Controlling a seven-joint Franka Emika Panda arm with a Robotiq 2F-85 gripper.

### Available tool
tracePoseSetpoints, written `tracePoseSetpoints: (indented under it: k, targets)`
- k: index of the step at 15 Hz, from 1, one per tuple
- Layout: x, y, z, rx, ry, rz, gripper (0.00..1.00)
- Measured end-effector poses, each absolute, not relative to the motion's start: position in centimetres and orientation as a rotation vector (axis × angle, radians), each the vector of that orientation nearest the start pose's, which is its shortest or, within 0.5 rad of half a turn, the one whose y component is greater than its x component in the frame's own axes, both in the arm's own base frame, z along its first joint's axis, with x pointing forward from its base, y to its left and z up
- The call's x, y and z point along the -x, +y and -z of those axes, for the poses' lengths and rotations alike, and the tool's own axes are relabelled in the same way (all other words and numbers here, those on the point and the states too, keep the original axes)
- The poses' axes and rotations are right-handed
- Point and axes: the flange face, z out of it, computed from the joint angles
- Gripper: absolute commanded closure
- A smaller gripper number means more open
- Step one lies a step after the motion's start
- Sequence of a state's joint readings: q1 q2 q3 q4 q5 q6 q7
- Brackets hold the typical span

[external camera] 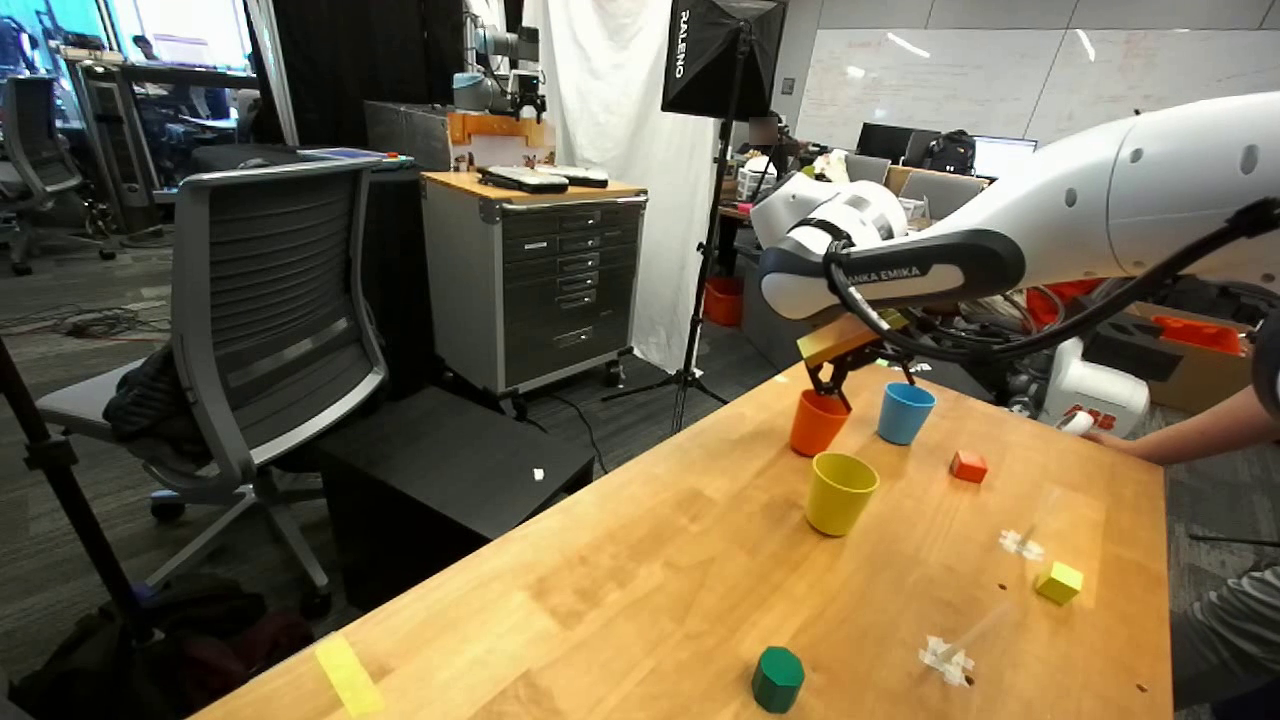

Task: Stack the orange cup on top of the blue cup then stack the yellow cup on top of the orange cup

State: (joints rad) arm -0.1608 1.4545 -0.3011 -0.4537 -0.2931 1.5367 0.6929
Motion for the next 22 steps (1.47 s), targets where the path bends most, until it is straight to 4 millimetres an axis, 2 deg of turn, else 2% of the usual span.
tracePoseSetpoints:
  k: [6, 10, 12, 14, 19, 20, 22]
  targets:
    - [-73.2, -23.3, -14.0, -2.236, -1.063, 0.244, 0.0]
    - [-74.0, -22.7, -16.1, -2.25, -1.065, 0.197, 0.0]
    - [-74.6, -22.3, -18.2, -2.261, -1.067, 0.161, 0.0]
    - [-75.5, -21.2, -21.3, -2.284, -1.054, 0.11, 0.0]
    - [-77.5, -16.7, -29.8, -2.37, -0.974, -0.017, 0.0]
    - [-77.6, -15.7, -30.6, -2.4, -0.947, -0.017, 0.0]
    - [-77.8, -13.8, -31.1, -2.486, -0.888, 0.016, 0.0]
